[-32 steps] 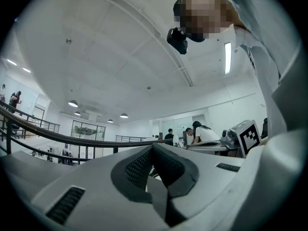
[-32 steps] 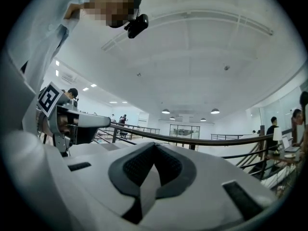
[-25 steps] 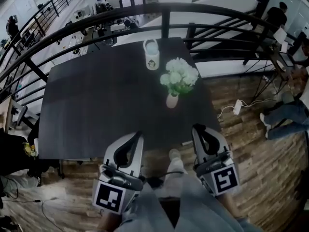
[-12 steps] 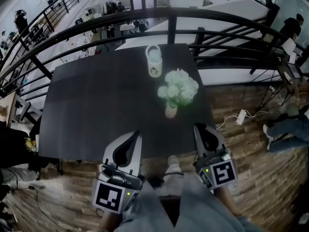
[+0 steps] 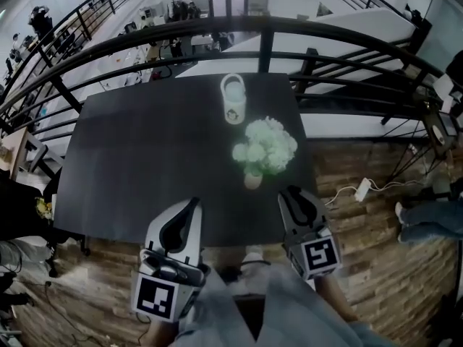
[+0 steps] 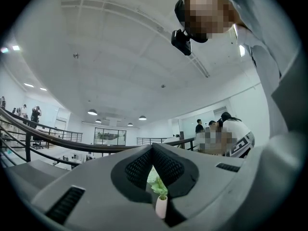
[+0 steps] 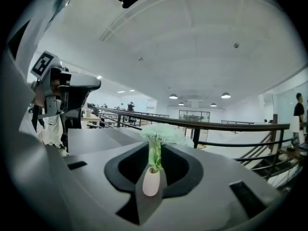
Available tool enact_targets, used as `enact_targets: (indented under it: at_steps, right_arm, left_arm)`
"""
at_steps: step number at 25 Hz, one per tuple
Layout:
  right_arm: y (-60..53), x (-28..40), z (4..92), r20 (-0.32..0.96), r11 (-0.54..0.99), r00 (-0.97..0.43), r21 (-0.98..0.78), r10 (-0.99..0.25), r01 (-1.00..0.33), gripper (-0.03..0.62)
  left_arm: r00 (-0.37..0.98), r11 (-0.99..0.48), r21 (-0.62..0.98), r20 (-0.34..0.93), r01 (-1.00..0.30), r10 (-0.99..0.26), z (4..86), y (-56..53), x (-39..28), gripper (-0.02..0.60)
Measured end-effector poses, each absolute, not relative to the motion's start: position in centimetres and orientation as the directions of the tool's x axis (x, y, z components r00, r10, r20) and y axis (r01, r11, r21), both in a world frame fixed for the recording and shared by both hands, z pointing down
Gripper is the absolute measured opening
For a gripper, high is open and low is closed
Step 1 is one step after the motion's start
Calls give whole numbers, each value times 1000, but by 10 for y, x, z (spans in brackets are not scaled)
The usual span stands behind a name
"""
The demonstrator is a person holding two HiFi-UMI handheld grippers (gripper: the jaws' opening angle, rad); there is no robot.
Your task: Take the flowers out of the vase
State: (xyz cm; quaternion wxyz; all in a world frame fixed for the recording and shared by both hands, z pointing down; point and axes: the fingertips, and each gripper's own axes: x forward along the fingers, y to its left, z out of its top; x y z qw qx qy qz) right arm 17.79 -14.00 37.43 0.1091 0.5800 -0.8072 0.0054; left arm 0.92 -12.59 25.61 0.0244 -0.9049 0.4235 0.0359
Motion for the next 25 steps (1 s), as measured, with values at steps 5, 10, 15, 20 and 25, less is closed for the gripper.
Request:
enact_targets:
  at_steps: [5,10,15,20,25]
  right_arm:
    - [-155,179,393,220,370,-351,48,-910,-928,115]
    - [-170,179,410,247,413,-397,14,-884,-911,146]
    - [-183,179,424,289,430,-414,-9,-863,-903,203]
    - [-195,188,432,309,448,-436,-36,-845,-893,255]
    - [-204,189,435,309,463,-453,-46,-836,-885,268]
  left_arm:
    - [603,-605,-11,-89,-796,-793,258,-135,12,-3]
    - [565,-566,-20,-103,-824,-819,257,-146,14,-3]
    - [521,-522,-12,-76,-853,-850,266,-147,8,-3]
    - [479,-480,-4,-61,-877,-876,267,-148,9,-3]
    - [455,-455,-13,-82,-890,-887,265,-150,11,-3]
